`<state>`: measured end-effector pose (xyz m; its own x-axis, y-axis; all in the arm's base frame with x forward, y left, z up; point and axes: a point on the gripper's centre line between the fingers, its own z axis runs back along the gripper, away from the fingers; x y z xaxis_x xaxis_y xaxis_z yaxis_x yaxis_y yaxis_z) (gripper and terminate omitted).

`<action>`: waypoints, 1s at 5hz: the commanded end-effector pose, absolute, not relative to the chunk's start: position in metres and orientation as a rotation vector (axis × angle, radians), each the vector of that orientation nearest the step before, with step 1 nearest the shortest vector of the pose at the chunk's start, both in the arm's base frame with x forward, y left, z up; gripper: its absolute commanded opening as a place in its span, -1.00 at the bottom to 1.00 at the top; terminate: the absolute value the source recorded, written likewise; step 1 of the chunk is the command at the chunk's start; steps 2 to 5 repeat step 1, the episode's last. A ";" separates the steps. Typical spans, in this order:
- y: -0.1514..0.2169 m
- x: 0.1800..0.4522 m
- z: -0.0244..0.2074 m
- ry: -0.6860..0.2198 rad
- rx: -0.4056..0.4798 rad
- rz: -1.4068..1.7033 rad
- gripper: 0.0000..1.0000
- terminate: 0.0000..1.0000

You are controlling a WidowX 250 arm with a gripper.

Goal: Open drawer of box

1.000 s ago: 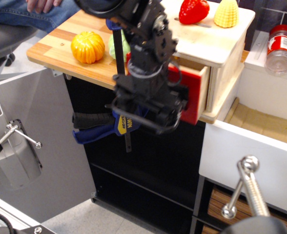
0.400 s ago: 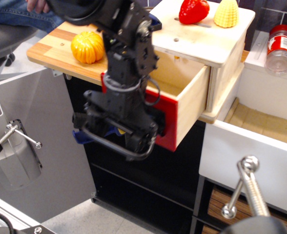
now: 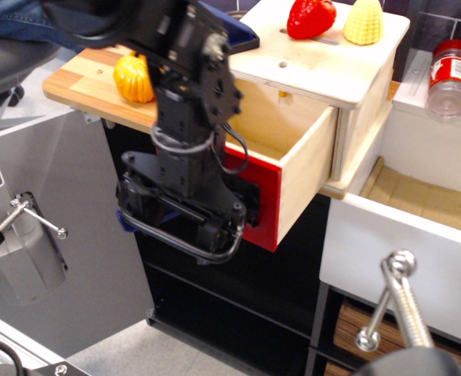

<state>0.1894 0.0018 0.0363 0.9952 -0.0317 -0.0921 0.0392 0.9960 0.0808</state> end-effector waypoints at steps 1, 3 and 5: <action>-0.005 0.135 0.019 0.270 0.089 -0.196 1.00 1.00; -0.005 0.135 0.019 0.270 0.089 -0.196 1.00 1.00; -0.005 0.135 0.019 0.270 0.089 -0.196 1.00 1.00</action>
